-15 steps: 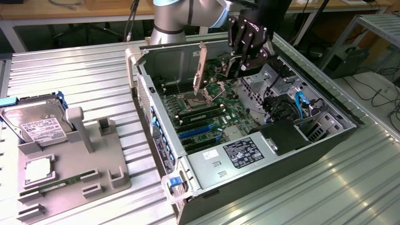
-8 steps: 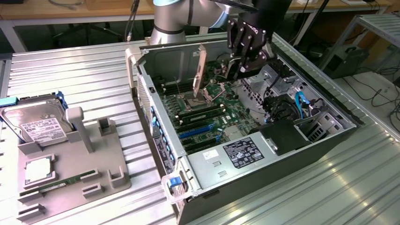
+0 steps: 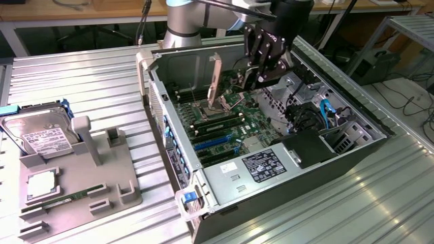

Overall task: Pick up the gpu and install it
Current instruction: 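Insert the gpu into the slot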

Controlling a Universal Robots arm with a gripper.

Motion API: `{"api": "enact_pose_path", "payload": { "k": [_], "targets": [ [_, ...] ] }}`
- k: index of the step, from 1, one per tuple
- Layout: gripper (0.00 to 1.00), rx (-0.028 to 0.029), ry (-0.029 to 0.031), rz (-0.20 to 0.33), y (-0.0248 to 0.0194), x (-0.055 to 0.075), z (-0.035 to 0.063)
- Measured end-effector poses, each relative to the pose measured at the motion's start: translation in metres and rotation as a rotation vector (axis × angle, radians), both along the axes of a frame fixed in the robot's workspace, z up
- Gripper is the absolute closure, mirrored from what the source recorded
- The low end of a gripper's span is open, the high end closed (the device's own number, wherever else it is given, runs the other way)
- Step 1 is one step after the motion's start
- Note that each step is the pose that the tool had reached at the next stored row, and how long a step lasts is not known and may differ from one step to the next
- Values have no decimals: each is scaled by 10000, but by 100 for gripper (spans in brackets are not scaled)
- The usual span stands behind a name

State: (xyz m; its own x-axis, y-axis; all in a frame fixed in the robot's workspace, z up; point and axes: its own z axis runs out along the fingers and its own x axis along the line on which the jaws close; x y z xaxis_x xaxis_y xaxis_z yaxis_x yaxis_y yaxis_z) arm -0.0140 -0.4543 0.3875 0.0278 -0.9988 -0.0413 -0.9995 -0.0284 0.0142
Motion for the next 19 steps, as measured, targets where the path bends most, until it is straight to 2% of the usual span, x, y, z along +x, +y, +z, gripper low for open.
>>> {"api": "enact_pose_path", "payload": {
  "k": [11,17,19],
  "targets": [
    [72,28,16,4,-10,-20,-119],
    [72,41,85,4,-10,-20,-188],
    [72,40,89,2,-10,-22,-204]
  ]
}}
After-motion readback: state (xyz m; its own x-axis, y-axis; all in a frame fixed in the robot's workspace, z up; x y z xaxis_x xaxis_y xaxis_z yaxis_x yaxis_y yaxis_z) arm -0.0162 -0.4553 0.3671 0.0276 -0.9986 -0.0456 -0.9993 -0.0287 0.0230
